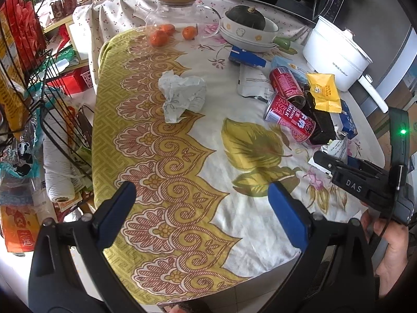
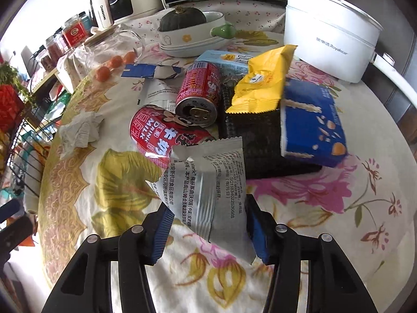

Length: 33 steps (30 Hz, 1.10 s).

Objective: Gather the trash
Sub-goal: 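Grasp the red milk can with the left tool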

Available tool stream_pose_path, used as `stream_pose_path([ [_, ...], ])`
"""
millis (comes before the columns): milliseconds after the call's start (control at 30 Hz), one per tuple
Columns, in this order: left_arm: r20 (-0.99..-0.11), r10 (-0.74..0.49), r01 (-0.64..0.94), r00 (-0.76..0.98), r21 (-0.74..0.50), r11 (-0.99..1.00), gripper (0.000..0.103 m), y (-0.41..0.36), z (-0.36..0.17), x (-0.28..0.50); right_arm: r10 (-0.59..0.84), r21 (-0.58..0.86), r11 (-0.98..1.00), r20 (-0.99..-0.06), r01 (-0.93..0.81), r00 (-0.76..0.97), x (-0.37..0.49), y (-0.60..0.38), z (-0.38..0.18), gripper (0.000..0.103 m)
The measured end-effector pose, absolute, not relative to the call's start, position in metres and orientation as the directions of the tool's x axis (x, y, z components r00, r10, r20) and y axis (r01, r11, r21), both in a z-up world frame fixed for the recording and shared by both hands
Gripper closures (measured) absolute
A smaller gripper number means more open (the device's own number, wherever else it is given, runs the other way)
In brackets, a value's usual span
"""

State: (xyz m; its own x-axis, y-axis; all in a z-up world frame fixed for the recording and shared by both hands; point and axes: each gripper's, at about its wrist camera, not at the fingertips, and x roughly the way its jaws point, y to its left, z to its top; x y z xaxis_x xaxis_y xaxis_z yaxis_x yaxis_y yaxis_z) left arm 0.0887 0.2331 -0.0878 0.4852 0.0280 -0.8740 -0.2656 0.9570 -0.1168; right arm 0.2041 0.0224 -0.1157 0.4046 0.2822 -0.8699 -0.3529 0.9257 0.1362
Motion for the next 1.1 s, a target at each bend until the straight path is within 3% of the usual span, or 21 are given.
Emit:
stream_pose_path([
  [600,-0.853,-0.041,-0.172,0.520,-0.151,0.973,0.002,0.167,-0.091,0.143,0.252,0.119,0.943,-0.863,-0.309,0.437,0.192,-0.074,-0.074,0.049],
  [733,-0.842,-0.093,-0.221,0.532,-0.244,0.944,0.002,0.162,-0.095,0.162,0.240,0.118,0.951,-0.862,-0.285,0.446,0.195,-0.099,-0.069,0.048],
  [867,-0.827,-0.067,-0.307,0.559,-0.281,0.909,0.002,0.158,-0.095,0.181,0.235,0.125,0.958,-0.856,-0.256,0.460,0.201,-0.124,-0.064,0.048],
  [1100,-0.877,-0.018,-0.349,0.480,-0.210,0.913,0.010,0.138,-0.122,0.223,0.225,0.127,0.965,-0.849,-0.228,0.479,0.203,-0.166,-0.053,0.048],
])
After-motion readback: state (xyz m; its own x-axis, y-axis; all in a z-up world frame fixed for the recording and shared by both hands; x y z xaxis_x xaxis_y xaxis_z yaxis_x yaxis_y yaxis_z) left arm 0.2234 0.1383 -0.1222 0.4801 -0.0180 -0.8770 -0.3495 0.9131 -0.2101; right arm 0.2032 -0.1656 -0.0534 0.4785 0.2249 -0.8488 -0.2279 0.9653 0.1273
